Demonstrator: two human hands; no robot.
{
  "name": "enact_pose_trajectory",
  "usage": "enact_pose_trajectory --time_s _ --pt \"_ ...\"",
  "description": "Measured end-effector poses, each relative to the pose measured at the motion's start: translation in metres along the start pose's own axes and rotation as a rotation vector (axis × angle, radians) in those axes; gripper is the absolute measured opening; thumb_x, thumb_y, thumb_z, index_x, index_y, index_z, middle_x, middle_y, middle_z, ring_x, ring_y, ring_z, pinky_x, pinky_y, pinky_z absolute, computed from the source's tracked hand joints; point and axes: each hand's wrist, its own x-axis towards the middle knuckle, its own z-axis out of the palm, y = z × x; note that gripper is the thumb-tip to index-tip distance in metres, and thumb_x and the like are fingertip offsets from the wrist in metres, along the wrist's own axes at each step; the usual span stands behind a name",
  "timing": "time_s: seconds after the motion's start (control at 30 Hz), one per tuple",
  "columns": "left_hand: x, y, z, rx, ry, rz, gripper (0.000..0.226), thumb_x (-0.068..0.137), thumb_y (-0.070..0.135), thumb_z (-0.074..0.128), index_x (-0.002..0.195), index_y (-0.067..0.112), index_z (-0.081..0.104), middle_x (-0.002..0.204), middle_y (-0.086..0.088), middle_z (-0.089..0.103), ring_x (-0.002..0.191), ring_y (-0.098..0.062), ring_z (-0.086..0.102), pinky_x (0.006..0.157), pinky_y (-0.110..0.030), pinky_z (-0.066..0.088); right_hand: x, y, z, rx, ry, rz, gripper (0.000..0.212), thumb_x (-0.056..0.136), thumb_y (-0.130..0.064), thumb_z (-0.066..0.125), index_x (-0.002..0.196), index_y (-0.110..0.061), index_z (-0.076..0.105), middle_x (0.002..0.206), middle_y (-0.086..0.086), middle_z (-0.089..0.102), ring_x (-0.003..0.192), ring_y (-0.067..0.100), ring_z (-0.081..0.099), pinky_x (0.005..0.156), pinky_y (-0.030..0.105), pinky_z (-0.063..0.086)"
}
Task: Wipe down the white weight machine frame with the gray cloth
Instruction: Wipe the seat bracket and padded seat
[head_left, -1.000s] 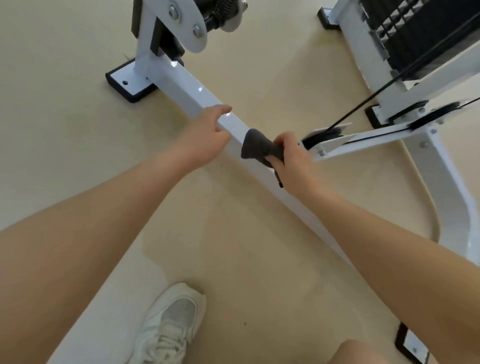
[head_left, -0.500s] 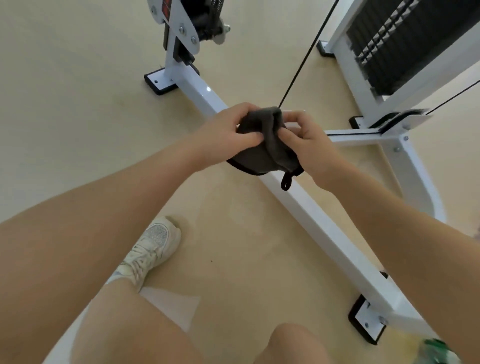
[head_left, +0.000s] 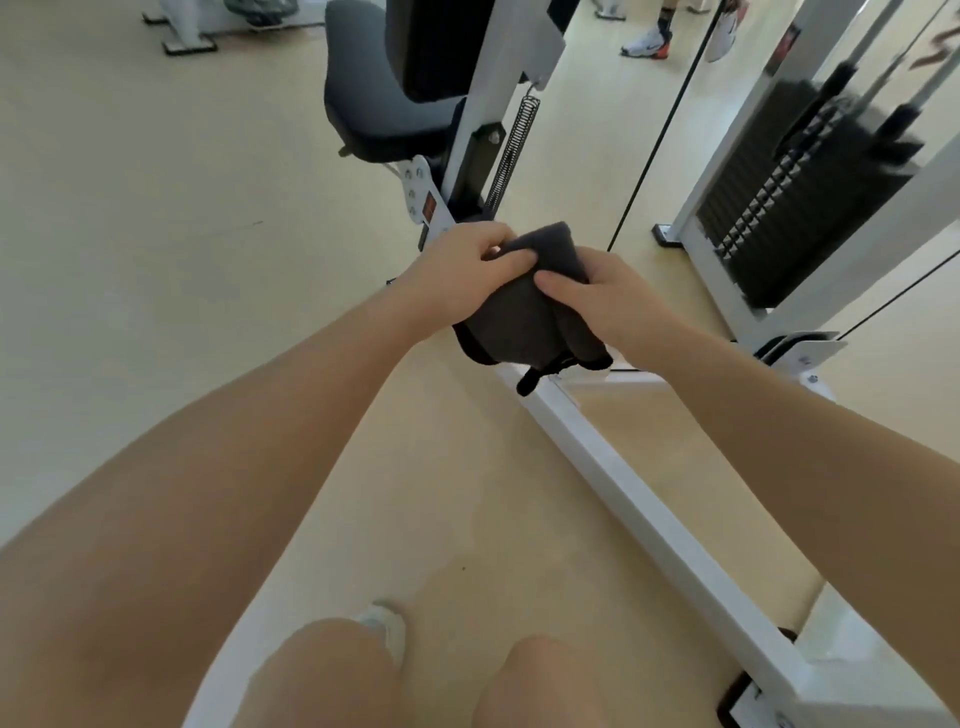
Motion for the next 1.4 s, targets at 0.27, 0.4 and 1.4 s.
enact_pose_trajectory --time_s 0.27,0.4,1.4 --pt "0.02 0.062 -0.066 0.062 -0.09 -0.017 0.026 0.088 0.036 0.056 0.069 0.018 0.052 0.066 0.005 0.052 0.063 -0.008 0.048 0.058 -0.024 0.036 0.02 -0.088 -0.017 -0.065 0.092 0.132 0.024 0.096 -0.031 0.045 0.106 -0.016 0.06 0.101 0.007 0.065 0.096 0.022 0.06 0.089 0.041 0.047" --pt "0.026 0.109 -0.089 0.116 -0.105 0.005 0.028 0.087 0.035 0.056 0.069 0.016 0.05 0.066 0.003 0.049 0.062 -0.008 0.045 0.057 -0.024 0.033 0.013 -0.135 -0.035 -0.142 0.191 0.174 0.032 0.095 -0.032 0.044 0.106 -0.008 0.061 0.103 0.012 0.064 0.097 0.026 0.059 0.09 0.044 0.046" --pt "-0.029 0.395 -0.196 0.195 -0.333 0.24 0.013 0.09 0.025 0.054 0.08 0.028 0.047 0.068 0.007 0.055 0.062 -0.001 0.049 0.056 -0.013 0.034 -0.108 -0.392 -0.193 -0.127 0.005 0.124 0.019 0.097 -0.021 0.045 0.102 -0.009 0.058 0.096 0.002 0.064 0.093 0.018 0.058 0.086 0.041 0.047"
